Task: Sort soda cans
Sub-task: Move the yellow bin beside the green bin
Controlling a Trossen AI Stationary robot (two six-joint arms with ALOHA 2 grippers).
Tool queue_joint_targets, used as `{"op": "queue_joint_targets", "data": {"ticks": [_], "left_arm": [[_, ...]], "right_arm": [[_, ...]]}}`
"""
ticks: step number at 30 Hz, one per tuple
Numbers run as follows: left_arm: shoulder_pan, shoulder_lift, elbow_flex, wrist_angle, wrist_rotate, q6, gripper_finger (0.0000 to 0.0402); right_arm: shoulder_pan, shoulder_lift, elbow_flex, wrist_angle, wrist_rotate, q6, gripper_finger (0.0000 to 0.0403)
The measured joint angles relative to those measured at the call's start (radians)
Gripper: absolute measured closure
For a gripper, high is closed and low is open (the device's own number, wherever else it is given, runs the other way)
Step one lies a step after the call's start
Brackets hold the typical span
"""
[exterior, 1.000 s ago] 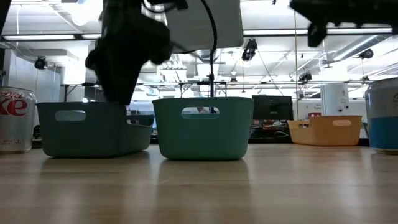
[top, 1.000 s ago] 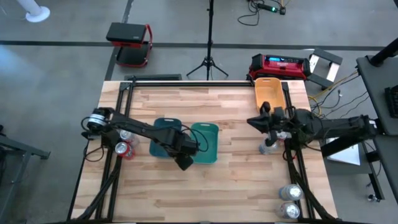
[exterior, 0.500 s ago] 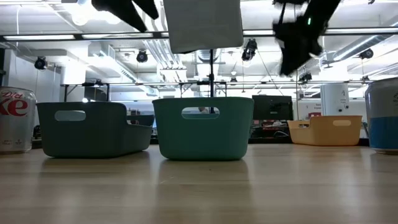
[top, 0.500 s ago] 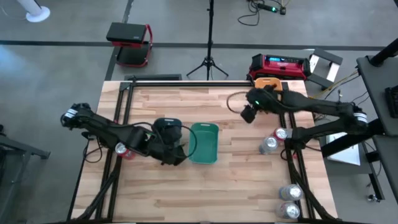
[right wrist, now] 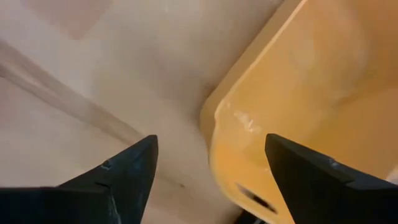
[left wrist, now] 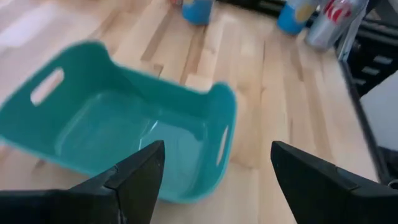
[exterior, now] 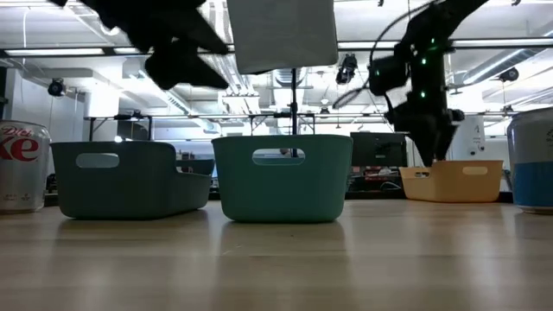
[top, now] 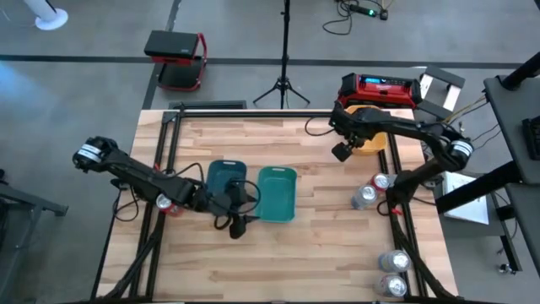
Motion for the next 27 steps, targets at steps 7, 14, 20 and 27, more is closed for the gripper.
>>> {"op": "queue_joint_targets", "data": {"ticks": [7, 14, 20, 27], "left_arm": [[-0.004, 0.007, -0.030, 0.018, 0.028, -0.006, 0.0123], [-0.026, 0.003, 0.003, -0.007, 0.053, -0.002, 0.0123], [-0.082, -0.012, 0.052, -0.120, 0.011, 0.027, 0.0123], [-0.100, -0.019, 0.059, -0.259, -0.146, 0.031, 0.0123]], "right_arm": [[-0.064, 0.050, -0.046, 0.079, 0.002, 0.018, 0.0184], [-0.054, 0.115, -0.064, 0.078, -0.006, 0.033, 0.0322], [-0.011, 0.106, -0.022, 0.037, -0.022, 0.077, 0.0389], [0.091, 0.062, 0.196, -0.117, -0.051, 0.190, 0.0393]]}}
